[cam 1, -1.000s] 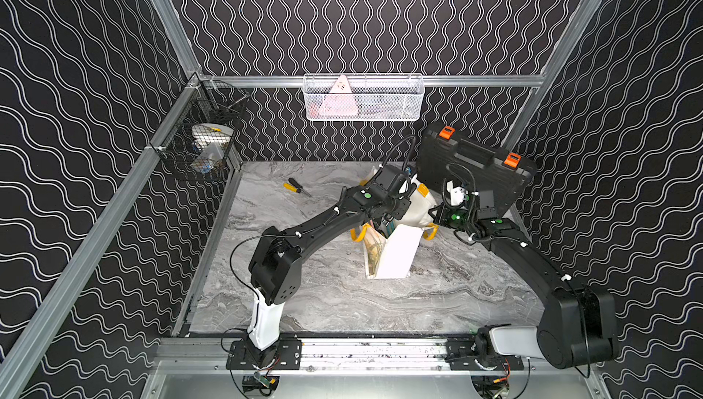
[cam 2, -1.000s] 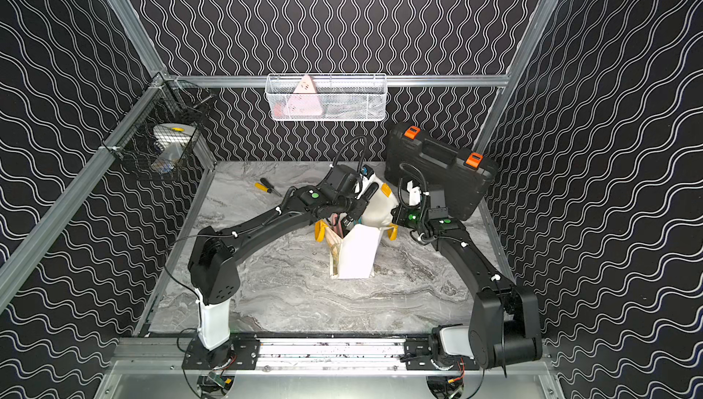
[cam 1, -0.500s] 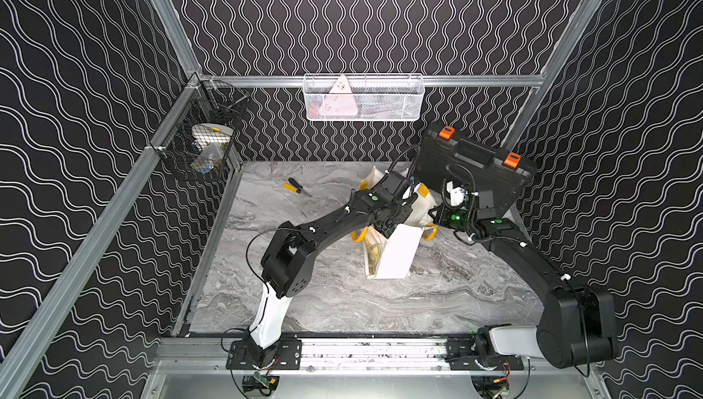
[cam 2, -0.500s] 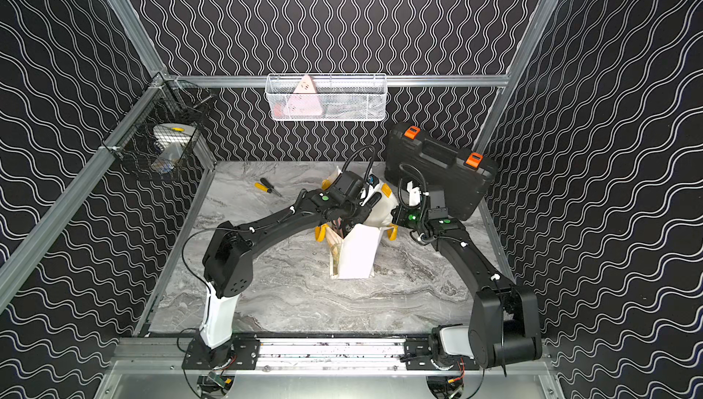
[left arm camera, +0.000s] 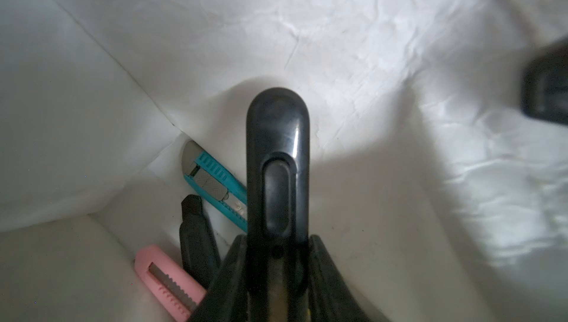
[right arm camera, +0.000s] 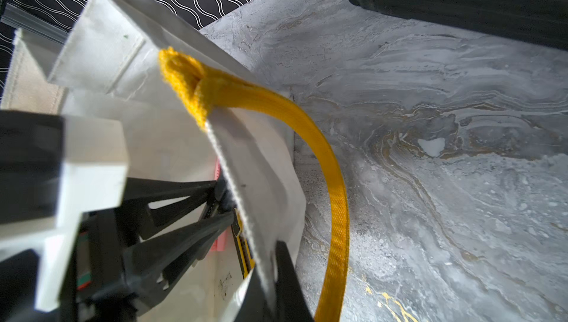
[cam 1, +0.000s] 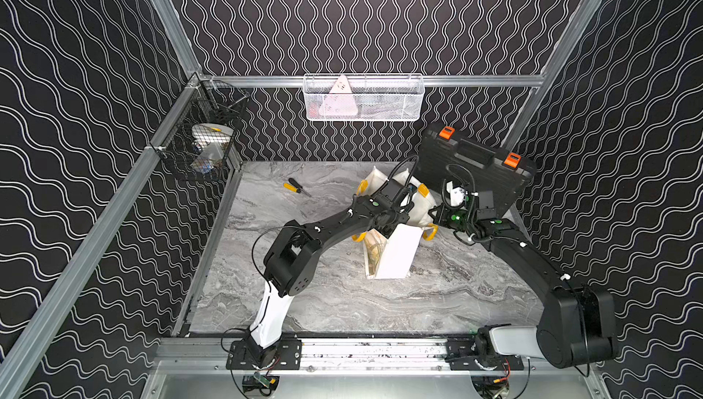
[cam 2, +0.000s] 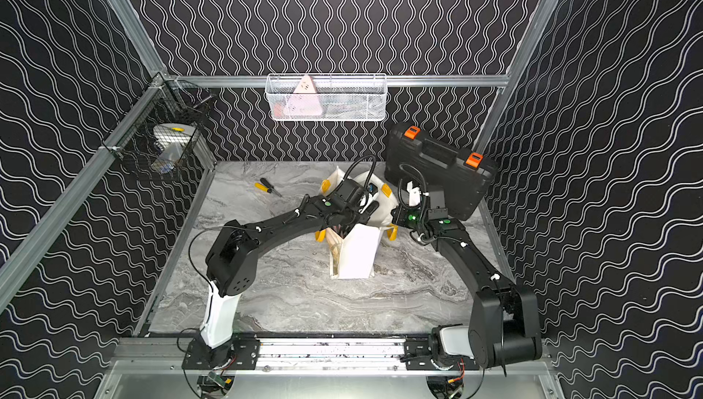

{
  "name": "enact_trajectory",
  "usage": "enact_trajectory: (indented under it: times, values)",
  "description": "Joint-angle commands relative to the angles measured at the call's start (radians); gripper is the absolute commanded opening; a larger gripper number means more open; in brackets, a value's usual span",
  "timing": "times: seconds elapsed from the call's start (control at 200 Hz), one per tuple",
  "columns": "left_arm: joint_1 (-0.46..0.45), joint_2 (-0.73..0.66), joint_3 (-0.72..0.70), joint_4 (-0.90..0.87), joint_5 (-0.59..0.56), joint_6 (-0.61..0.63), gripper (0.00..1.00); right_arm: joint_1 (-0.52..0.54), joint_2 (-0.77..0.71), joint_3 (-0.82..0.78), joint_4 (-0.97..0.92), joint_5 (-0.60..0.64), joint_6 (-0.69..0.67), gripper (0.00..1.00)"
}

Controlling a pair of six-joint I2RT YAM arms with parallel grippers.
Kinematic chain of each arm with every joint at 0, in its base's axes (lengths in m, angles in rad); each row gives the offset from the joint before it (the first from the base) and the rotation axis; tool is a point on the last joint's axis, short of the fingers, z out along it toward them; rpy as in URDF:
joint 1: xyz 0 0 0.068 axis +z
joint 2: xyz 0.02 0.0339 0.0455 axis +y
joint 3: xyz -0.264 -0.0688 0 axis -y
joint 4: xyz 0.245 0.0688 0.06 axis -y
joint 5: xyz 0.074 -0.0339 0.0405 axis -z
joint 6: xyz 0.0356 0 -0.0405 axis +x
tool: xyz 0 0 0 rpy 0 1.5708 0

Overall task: Place the art knife into the pouch
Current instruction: Place the utility knife in the pouch.

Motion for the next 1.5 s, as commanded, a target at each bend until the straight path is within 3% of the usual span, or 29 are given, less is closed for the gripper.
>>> enact_trajectory:
  times: [0.0,0.47,0.941,1.151,1.496]
  values:
    - [0.000,-0.017,-0.034,0.024,0.007,-0.009,0.25,0.001,-0.002,-0.001,0.002,-0.002,-0.001,0.00]
    - [0.000,-0.011,-0.108,-0.010,0.052,-0.021,0.24,0.001,-0.004,0.001,0.001,-0.001,-0.003,0.00]
    - [0.009,0.012,-0.138,-0.073,0.025,-0.018,0.23,0.001,-0.004,0.006,-0.011,0.005,-0.006,0.00]
    - [0.013,0.016,-0.139,-0.122,-0.045,0.006,0.23,0.000,-0.006,0.004,-0.010,0.011,-0.009,0.00]
    - [0.034,0.016,-0.161,-0.149,-0.080,0.013,0.31,-0.002,-0.014,0.004,-0.016,0.015,-0.012,0.00]
